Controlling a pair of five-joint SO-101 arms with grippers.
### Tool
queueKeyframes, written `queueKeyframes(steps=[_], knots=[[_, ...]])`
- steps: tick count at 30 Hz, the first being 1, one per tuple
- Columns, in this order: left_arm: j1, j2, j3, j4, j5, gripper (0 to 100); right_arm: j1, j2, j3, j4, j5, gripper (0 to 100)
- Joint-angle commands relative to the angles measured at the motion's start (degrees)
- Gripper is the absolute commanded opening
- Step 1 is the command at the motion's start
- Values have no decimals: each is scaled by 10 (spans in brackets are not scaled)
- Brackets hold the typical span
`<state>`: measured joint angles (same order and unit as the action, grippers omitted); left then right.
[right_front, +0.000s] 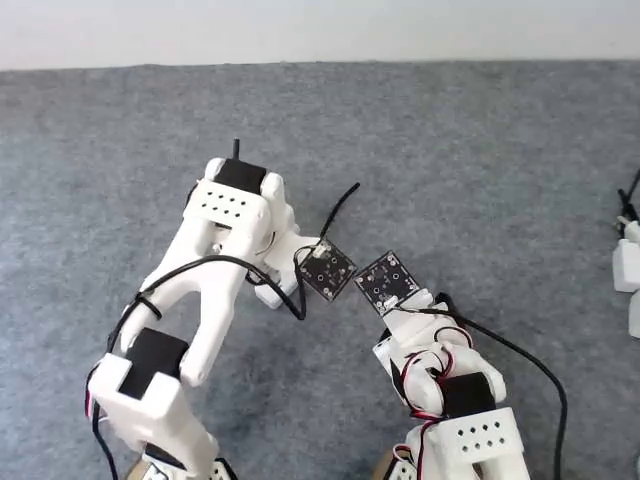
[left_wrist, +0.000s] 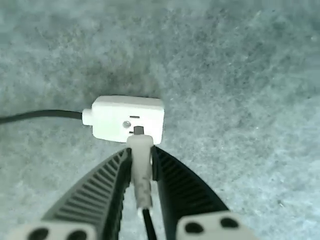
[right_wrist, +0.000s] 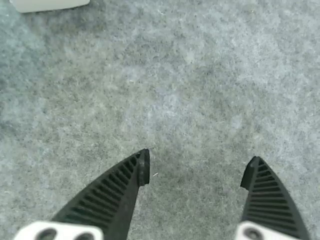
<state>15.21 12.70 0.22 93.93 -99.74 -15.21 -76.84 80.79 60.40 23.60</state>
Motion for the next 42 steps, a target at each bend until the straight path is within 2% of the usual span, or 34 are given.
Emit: queueKeyframes(steps=[1, 6, 12, 19, 32, 42], knots=[[5, -22, -7, 37, -45, 10, 4, -7, -5, -9, -6, 314], [6, -38, -7, 57, -104, 10, 4, -7, -5, -9, -6, 314], [5, -34, -7, 55, -107, 10, 4, -7, -5, -9, -6, 314], [1, -27, 0, 11, -104, 10, 5, -7, -5, -10, -6, 314], [-12, 65, -1, -64, -103, 10, 5, -7, -4, -10, -6, 314], [-4, 76, 13, -69, -103, 10, 5, -7, -4, -10, -6, 314]])
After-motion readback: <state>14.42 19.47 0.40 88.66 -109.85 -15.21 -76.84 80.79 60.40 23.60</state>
